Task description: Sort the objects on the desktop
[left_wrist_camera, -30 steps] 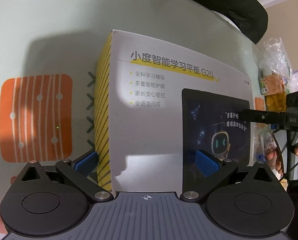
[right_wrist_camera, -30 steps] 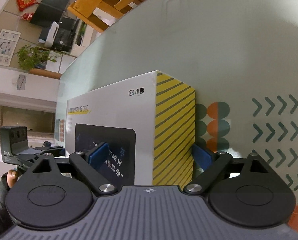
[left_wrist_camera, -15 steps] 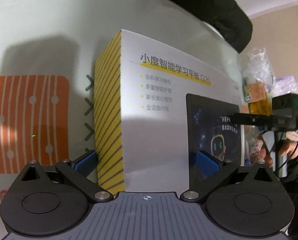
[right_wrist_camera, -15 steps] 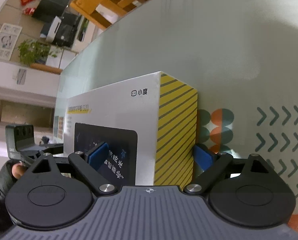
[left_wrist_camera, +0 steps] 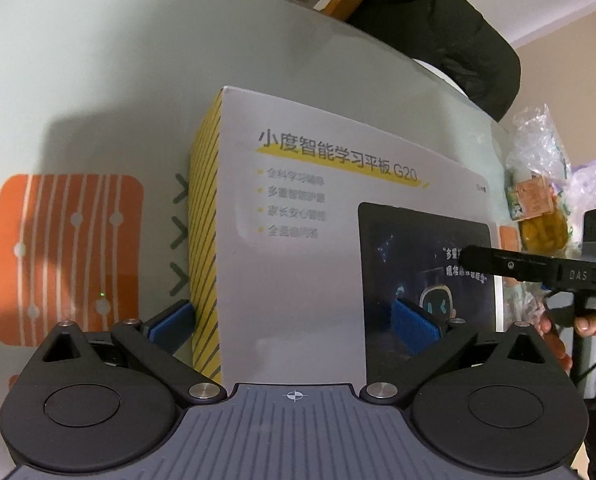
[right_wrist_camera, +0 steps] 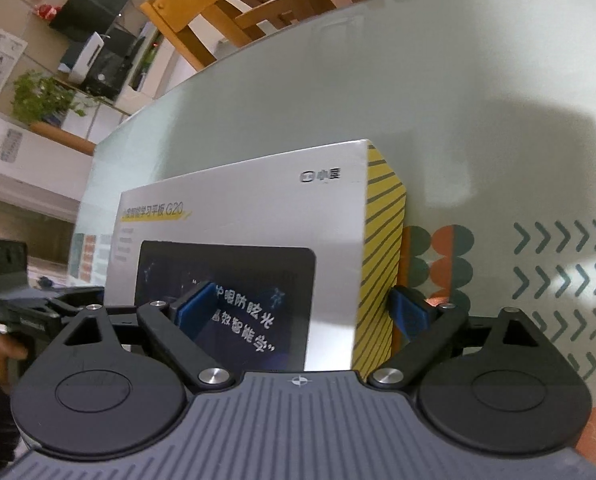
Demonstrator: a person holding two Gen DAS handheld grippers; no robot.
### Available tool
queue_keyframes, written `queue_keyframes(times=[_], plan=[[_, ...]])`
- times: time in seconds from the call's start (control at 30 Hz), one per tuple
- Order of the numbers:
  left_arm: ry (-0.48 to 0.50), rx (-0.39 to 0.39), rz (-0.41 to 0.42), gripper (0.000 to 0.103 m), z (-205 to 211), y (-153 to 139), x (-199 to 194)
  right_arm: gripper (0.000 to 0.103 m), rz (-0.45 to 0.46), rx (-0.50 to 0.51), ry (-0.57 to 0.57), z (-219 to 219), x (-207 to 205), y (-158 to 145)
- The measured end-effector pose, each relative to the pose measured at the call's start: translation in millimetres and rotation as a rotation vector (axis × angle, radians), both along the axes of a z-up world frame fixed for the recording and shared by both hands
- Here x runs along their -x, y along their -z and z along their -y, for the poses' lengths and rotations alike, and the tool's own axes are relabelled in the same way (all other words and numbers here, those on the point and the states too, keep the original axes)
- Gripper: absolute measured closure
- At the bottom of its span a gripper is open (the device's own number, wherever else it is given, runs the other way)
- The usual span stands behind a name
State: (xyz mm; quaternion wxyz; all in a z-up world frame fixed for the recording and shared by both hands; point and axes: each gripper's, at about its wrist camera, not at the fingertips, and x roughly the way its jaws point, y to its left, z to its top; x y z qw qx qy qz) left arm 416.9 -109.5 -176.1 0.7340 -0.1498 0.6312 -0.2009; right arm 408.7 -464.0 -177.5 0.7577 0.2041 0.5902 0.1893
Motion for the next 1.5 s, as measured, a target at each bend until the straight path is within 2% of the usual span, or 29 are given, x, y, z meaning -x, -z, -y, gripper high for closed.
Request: queue_keyframes(times=[0.37,0.47,0.63,0.83,0.93,1.1,1.2,1.27,1.3,1.33,1.4,1.43,1.47,1.5], plan=[[0.0,-0.036,0.014,0.004,3,-15,6,0.0,0.068,0.112,-0.021,-20,13,-28],[0.009,-0.058,0.026,0.004,10,-14,9,0.0,0.063,0.136,-0.03,-23,13,-27],[0.02,-0.086,0.046,0.0,14,-12,14,0.0,0.045,0.131,-0.053,-24,11,-17],[0.002,-0.033,0.024,0.0,5,-4,9,0.0,0.007,0.112,-0.118,-23,-1,-13],[-0.008,-0.023,0.013,0.0,3,-2,8,0.0,0.003,0.108,-0.101,-23,-1,-13],[0.026,-0.064,0.071,0.0,7,-12,15,0.0,0.022,0.106,-0.052,-22,8,-14],[0.03,-0.116,0.11,0.007,12,-23,18,0.0,0.021,0.13,-0.042,-26,10,-18],[0.019,-0.132,0.123,0.016,11,-28,18,0.0,0.022,0.15,-0.038,-29,10,-21],[0.017,-0.137,0.126,0.017,10,-30,17,0.0,0.022,0.153,-0.029,-28,11,-22],[0.023,-0.137,0.123,0.017,9,-31,16,0.0,0.023,0.156,-0.02,-28,12,-23],[0.032,-0.138,0.116,0.017,8,-32,14,0.008,0.026,0.159,0.001,-26,14,-26],[0.034,-0.14,0.11,0.014,9,-31,13,0.008,0.035,0.168,-0.007,-27,15,-27],[0.036,-0.143,0.107,0.011,11,-30,14,0.006,0.044,0.178,-0.018,-29,16,-27],[0.038,-0.146,0.104,0.004,13,-28,15,0.0,0.053,0.187,-0.028,-30,16,-27]])
